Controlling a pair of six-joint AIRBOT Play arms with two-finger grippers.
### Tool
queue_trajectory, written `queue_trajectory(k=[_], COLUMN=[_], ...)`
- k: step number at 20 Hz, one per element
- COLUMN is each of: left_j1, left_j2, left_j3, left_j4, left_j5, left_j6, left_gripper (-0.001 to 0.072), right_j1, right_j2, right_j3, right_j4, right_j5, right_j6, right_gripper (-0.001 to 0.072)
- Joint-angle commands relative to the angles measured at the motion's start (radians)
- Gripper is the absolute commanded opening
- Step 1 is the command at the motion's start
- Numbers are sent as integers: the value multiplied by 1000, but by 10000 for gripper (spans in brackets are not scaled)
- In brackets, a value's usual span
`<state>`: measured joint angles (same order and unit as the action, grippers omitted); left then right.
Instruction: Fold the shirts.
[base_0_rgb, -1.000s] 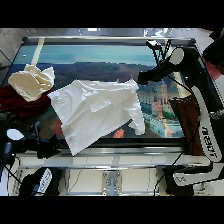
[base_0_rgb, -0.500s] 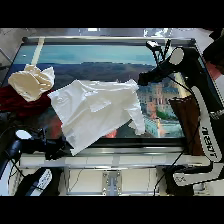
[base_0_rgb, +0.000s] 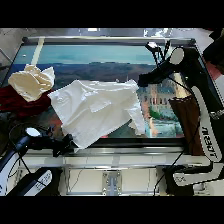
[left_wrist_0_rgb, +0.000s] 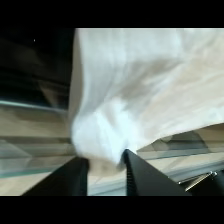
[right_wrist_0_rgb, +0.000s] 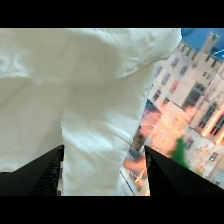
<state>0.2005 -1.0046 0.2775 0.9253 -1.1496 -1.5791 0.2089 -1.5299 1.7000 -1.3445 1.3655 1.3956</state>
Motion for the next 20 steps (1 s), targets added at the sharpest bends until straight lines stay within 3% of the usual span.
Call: queue_trajectory(k=[1, 6, 11, 20], left_j1=[-16, -15, -16, -16], left_j2=[-19, 32, 89, 94], left_j3=[0, 1, 1, 1], left_j4=[-71, -105, -105, -107], left_j5=[48, 47, 47, 46], left_j6=[37, 39, 38, 39], left_gripper=[15, 14, 14, 14], right_j1=[1, 39, 199, 305], right_j2=[1, -50, -220, -316], right_j3=[0, -4, -3, -4], right_j4=[2, 1, -109, -275], right_j5=[9, 9, 67, 62], right_j6=[1, -3, -136, -142], right_gripper=[553, 552, 553, 551])
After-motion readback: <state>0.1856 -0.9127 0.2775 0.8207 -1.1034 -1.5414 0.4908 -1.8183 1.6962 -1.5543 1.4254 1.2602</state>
